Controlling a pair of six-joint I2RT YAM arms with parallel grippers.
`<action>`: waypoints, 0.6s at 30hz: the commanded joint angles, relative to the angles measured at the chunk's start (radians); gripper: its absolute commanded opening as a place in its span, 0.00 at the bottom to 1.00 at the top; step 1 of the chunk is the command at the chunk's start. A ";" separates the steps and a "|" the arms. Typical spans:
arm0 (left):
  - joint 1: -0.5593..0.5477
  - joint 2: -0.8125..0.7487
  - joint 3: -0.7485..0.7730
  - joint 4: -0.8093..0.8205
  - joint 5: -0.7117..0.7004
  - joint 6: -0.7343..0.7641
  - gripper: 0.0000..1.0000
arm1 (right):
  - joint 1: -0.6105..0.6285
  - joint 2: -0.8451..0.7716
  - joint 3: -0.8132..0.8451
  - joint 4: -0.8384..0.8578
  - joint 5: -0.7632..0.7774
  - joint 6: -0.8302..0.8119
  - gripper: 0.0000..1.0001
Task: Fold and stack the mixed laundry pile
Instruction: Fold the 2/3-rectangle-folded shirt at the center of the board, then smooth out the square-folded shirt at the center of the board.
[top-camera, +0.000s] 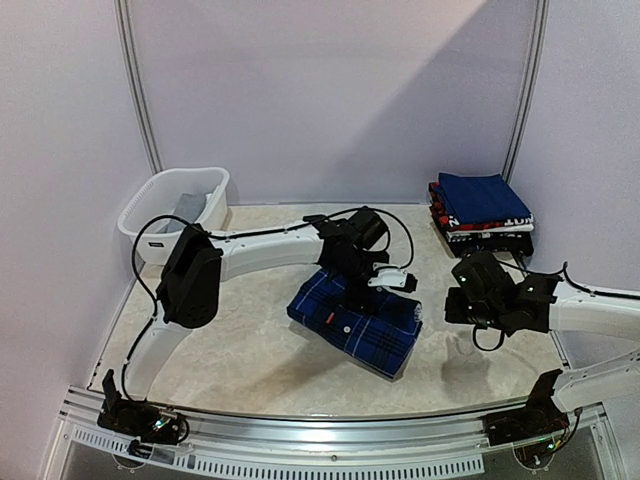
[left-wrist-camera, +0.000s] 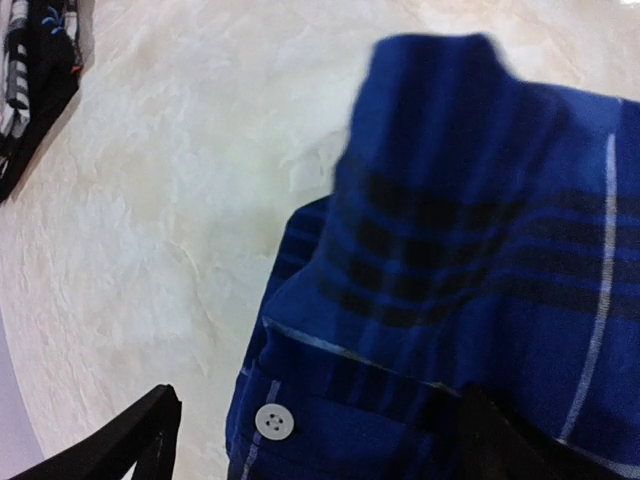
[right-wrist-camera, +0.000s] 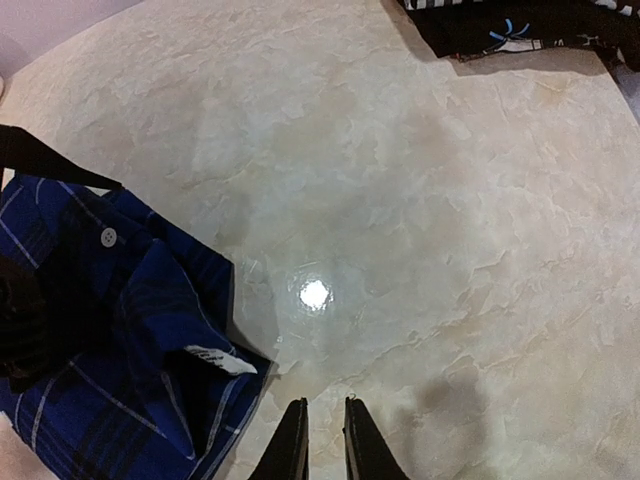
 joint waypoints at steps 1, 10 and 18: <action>-0.004 -0.184 -0.161 0.259 -0.024 -0.105 1.00 | -0.004 -0.040 0.007 -0.015 0.031 -0.007 0.14; 0.038 -0.484 -0.491 0.597 -0.161 -0.388 0.97 | -0.003 -0.097 0.024 0.092 -0.098 -0.087 0.14; 0.085 -0.691 -0.799 0.592 -0.183 -0.784 0.69 | 0.023 0.086 0.072 0.347 -0.582 -0.203 0.11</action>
